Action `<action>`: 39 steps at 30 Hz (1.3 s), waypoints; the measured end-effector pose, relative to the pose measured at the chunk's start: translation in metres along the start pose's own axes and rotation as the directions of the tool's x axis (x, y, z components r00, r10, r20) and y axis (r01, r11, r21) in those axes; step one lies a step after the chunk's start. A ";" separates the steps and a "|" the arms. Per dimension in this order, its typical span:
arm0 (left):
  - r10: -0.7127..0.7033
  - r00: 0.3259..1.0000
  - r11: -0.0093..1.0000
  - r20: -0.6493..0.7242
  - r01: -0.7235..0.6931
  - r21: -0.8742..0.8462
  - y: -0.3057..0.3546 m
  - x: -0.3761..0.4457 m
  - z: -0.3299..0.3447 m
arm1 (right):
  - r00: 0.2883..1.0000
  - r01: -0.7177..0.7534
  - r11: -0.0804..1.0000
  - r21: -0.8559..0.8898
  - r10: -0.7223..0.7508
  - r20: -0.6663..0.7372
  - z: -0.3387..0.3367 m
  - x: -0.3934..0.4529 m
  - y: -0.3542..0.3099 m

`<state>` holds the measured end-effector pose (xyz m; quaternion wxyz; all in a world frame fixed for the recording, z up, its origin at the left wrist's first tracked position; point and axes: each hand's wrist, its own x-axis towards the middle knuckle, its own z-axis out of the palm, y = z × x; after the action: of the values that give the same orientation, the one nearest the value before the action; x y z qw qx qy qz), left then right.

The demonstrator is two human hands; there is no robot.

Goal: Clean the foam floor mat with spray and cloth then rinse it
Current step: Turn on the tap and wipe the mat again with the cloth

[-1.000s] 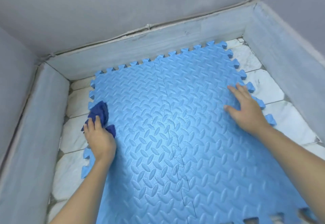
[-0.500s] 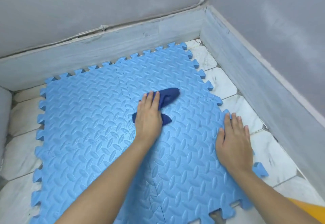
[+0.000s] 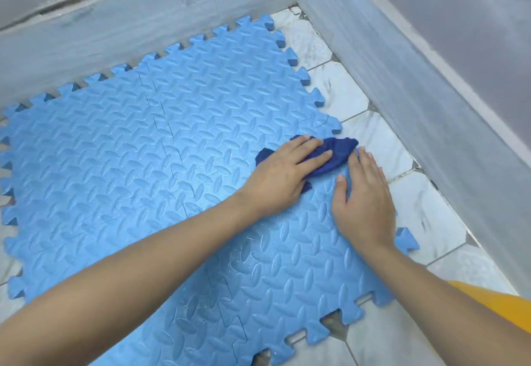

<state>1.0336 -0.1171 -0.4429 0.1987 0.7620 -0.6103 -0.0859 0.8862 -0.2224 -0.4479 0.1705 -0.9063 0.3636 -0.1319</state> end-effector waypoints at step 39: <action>-0.045 0.991 0.983 0.129 0.021 0.183 0.075 -0.080 0.017 | 0.975 -0.085 0.959 -0.272 0.135 0.174 -0.037 -0.101 0.036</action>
<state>0.9411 -0.0570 -0.4367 0.0859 0.7796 -0.6147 -0.0837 0.7800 -0.1834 -0.4406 0.0901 -0.9076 0.4098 0.0148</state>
